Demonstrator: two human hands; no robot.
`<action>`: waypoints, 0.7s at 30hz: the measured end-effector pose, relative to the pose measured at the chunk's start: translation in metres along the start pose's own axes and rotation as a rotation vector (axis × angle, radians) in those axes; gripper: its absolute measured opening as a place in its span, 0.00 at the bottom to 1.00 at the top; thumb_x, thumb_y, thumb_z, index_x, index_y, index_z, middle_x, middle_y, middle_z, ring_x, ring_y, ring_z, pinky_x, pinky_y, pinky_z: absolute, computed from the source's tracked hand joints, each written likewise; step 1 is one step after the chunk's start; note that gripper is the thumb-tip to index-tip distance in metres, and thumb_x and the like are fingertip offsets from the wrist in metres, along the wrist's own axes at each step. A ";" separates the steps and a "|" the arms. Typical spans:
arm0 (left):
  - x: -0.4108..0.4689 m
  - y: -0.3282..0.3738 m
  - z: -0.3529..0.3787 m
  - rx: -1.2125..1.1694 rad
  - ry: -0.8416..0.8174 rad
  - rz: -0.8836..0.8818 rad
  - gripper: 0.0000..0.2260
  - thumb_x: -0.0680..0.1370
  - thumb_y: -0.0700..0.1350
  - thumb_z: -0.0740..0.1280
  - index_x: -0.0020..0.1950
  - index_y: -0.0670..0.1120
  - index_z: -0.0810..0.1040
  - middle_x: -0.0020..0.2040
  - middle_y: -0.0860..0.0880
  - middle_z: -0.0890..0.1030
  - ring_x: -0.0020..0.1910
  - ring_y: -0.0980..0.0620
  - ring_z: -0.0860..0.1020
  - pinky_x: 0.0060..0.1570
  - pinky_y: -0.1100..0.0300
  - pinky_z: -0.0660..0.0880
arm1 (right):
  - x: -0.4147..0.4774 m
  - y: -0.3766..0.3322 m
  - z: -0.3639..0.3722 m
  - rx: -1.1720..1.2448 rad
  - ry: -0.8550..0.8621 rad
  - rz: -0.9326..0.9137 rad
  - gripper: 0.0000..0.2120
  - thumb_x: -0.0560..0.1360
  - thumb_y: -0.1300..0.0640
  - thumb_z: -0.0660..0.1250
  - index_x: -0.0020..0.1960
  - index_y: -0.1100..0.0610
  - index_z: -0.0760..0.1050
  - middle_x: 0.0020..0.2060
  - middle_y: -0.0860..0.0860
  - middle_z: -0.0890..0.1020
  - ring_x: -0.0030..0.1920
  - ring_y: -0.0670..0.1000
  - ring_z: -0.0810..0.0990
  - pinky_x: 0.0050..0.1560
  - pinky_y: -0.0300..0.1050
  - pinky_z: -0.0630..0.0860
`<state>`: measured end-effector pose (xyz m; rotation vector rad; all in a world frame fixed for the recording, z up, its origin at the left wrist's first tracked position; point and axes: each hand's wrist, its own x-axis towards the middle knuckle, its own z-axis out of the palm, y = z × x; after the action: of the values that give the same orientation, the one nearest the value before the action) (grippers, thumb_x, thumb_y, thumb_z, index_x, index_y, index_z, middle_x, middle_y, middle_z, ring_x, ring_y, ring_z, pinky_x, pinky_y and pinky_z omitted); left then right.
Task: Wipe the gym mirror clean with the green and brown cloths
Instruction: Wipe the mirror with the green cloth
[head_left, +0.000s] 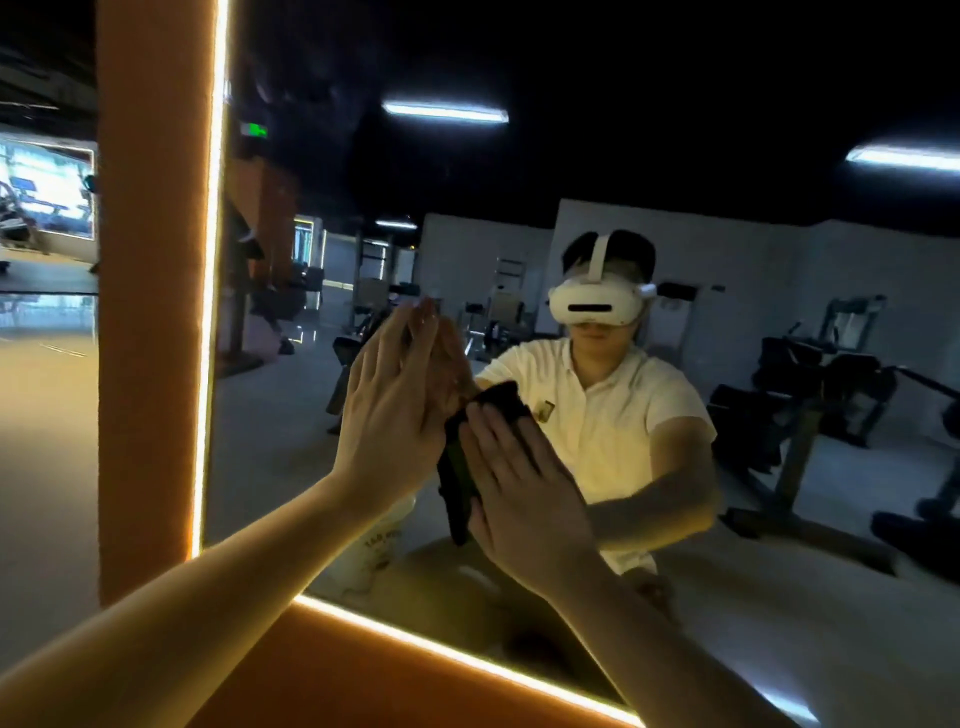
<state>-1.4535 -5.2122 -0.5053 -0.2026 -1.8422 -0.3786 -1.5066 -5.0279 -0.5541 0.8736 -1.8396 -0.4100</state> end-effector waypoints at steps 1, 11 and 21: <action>-0.009 0.000 0.005 0.009 -0.031 0.019 0.31 0.86 0.59 0.46 0.82 0.40 0.60 0.83 0.41 0.59 0.81 0.42 0.60 0.78 0.46 0.60 | -0.017 0.003 0.004 -0.013 -0.014 -0.010 0.34 0.85 0.46 0.52 0.83 0.63 0.49 0.83 0.62 0.47 0.83 0.59 0.44 0.82 0.58 0.44; -0.029 -0.002 0.027 0.071 -0.128 0.052 0.32 0.83 0.51 0.56 0.84 0.39 0.52 0.85 0.42 0.51 0.84 0.44 0.49 0.79 0.38 0.58 | -0.059 0.054 -0.015 0.042 0.020 0.536 0.29 0.80 0.49 0.54 0.71 0.71 0.66 0.71 0.71 0.71 0.77 0.67 0.62 0.78 0.67 0.55; -0.039 -0.043 -0.016 0.017 -0.071 -0.169 0.30 0.80 0.47 0.56 0.83 0.49 0.57 0.81 0.54 0.56 0.80 0.62 0.49 0.79 0.49 0.56 | 0.046 -0.017 -0.009 0.081 0.055 0.030 0.33 0.85 0.44 0.46 0.83 0.63 0.51 0.82 0.61 0.48 0.83 0.59 0.44 0.82 0.58 0.42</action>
<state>-1.4419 -5.2563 -0.5450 -0.0497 -1.9377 -0.4780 -1.5024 -5.0715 -0.5309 0.9028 -1.8267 -0.2911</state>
